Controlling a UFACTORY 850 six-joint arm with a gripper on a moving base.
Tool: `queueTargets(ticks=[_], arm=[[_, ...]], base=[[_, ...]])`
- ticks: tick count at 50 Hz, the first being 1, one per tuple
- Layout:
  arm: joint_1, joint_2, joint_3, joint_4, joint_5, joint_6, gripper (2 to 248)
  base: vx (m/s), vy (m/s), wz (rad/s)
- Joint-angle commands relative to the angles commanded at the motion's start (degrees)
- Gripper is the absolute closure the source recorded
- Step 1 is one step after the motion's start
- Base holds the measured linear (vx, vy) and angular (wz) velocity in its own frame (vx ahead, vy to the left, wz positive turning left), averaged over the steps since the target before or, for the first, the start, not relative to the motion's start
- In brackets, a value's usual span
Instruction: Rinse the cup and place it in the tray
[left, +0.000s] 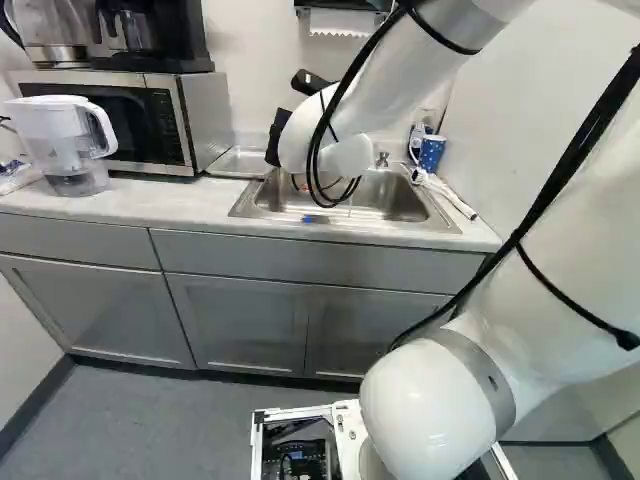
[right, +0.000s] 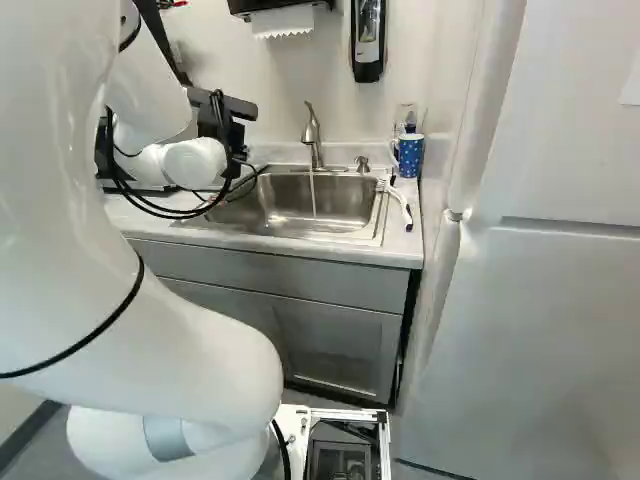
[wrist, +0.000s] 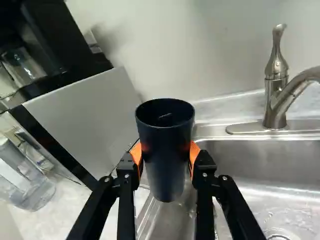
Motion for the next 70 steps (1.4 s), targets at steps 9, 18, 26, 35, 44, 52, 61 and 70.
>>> queueTargets(ticks=[9,18,26,35,44,52,61,70], arm=[[0.00,0.00,0.00,0.00,0.00,5.44,139],[0.00,0.00,0.00,0.00,0.00,10.86,139],[0.00,0.00,0.00,0.00,0.00,15.67,139],[0.00,0.00,0.00,0.00,0.00,21.11,139],[0.00,0.00,0.00,0.00,0.00,26.54,139],[0.00,0.00,0.00,0.00,0.00,31.36,139],[0.00,0.00,0.00,0.00,0.00,36.80,139],[0.00,0.00,0.00,0.00,0.00,42.23,139]], base=[[0.000,0.000,0.000],[0.000,0.000,0.000],[0.000,0.000,0.000],[0.000,0.000,0.000],[0.000,0.000,0.000],[0.000,0.000,0.000],[0.000,0.000,0.000],[0.000,0.000,0.000]])
